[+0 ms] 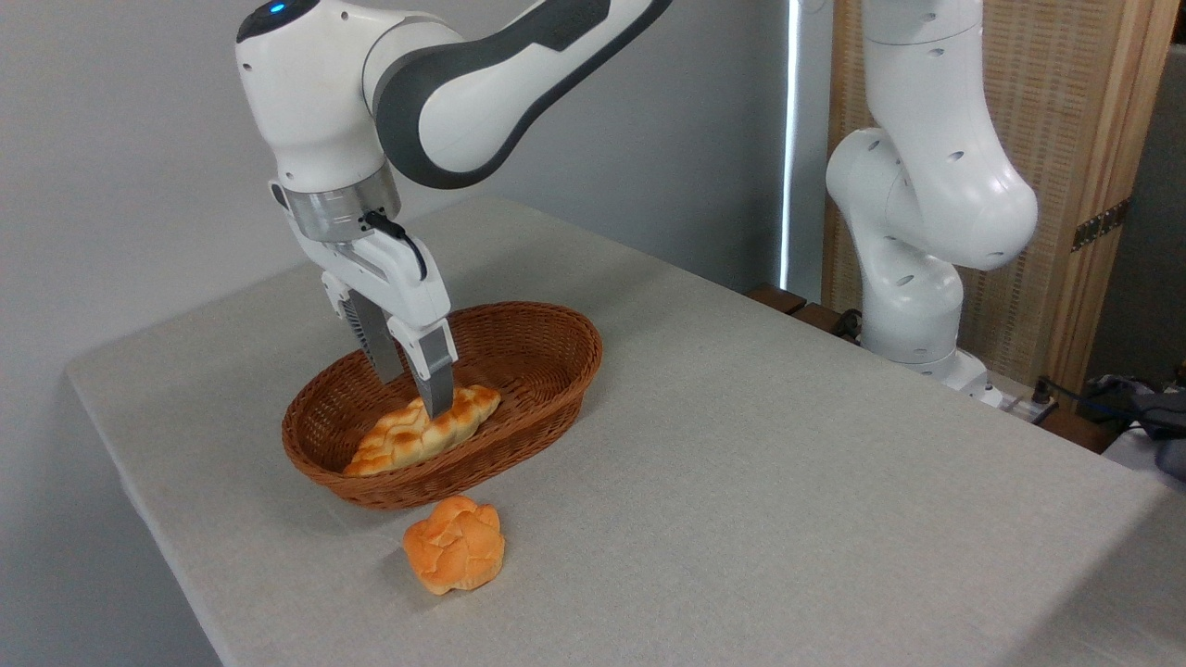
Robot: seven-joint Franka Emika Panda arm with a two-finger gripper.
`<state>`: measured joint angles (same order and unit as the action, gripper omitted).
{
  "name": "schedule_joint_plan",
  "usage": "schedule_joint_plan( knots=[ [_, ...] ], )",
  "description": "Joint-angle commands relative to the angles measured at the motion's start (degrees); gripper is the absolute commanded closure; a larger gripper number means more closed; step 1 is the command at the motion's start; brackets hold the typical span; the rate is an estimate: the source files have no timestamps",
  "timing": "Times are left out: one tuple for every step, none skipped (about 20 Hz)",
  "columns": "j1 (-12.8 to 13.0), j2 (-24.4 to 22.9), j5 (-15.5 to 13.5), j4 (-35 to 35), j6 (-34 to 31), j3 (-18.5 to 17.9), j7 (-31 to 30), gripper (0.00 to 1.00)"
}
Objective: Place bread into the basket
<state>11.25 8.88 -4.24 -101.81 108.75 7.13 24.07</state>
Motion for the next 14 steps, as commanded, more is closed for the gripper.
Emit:
schedule_joint_plan(
  knots=[
    [0.3, -0.6, -0.1, 2.7, -0.5, -0.3, -0.9, 0.00],
    [0.2, -0.9, -0.1, 3.4, -1.1, -0.5, -0.9, 0.00],
    [0.2, -1.7, -0.1, 3.4, -2.0, -0.8, -0.7, 0.00],
    [0.1, -2.6, -0.1, 3.4, -2.7, -1.1, -0.5, 0.00],
    [-0.1, -3.8, -0.1, 3.4, -3.4, -1.2, -0.2, 0.00],
    [-0.4, -4.7, -0.1, 3.3, -4.3, -1.3, 1.3, 0.00],
    [-0.6, -5.5, -0.1, 3.3, -5.6, -1.6, 3.9, 0.00],
    [-0.6, -6.5, -0.1, 3.3, -7.0, -3.2, 5.8, 0.00],
    [-0.5, -7.5, -0.1, 3.2, -7.9, -4.4, 6.7, 0.00],
    [-0.6, -8.4, -0.1, 2.9, -8.1, -4.8, 6.8, 0.00],
    [-0.7, -9.1, -0.1, 2.7, -8.1, -5.1, 6.9, 0.00],
    [-0.6, -9.8, -0.1, 2.4, -8.1, -6.4, 7.0, 0.00],
    [-0.6, -10.0, -0.1, 2.1, -8.1, -7.0, 7.0, 0.00],
    [-0.7, -10.5, -0.1, 1.8, -8.1, -7.3, 7.1, 0.00]
  ],
)
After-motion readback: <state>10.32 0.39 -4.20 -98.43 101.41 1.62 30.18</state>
